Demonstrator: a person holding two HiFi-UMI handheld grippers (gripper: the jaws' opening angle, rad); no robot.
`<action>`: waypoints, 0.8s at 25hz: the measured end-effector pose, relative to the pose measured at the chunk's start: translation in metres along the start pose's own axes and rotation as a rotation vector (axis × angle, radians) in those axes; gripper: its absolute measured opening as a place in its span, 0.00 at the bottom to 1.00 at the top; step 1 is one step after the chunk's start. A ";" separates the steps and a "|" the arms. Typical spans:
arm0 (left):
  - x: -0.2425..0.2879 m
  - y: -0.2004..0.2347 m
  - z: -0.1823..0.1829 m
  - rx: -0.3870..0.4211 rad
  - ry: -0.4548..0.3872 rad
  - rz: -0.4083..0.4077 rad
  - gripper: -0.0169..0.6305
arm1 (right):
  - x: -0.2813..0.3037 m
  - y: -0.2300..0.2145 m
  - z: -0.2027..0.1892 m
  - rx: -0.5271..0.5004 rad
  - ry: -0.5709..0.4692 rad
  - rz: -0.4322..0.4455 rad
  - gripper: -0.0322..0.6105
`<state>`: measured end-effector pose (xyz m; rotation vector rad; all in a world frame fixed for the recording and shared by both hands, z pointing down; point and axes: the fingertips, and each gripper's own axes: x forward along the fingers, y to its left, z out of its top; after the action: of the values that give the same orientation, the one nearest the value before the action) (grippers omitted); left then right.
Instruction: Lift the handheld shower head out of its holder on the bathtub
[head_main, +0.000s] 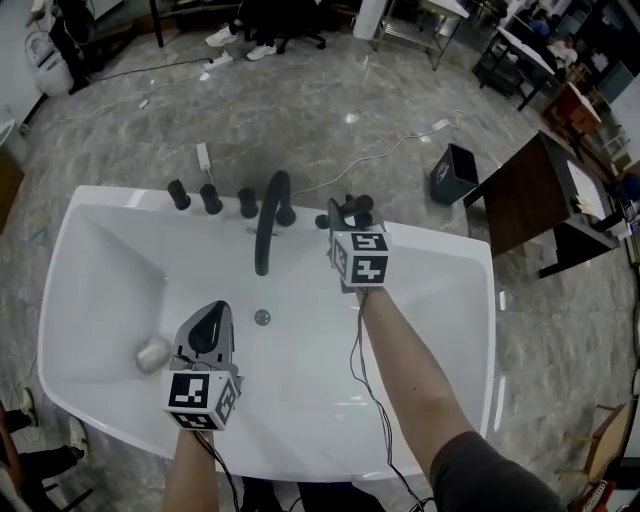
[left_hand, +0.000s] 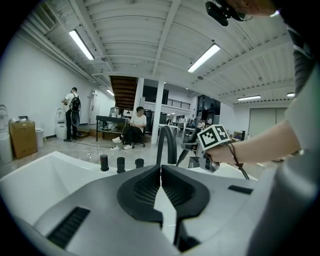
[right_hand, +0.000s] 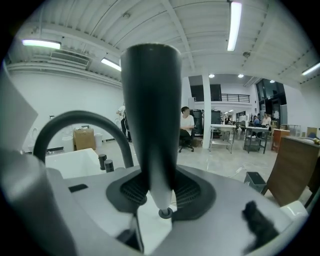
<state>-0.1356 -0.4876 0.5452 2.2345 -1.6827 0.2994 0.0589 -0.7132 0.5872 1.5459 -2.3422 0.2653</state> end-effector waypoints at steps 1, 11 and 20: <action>-0.008 -0.003 0.004 0.002 -0.005 -0.007 0.05 | -0.010 0.001 0.009 0.003 -0.013 -0.004 0.26; -0.101 -0.037 0.031 0.023 -0.030 -0.104 0.05 | -0.156 0.047 0.078 -0.015 -0.108 -0.021 0.26; -0.206 -0.060 0.037 0.072 -0.051 -0.227 0.05 | -0.299 0.107 0.077 0.031 -0.128 -0.082 0.26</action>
<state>-0.1367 -0.3036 0.4293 2.4773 -1.4442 0.2527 0.0568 -0.4398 0.4086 1.7162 -2.3737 0.1893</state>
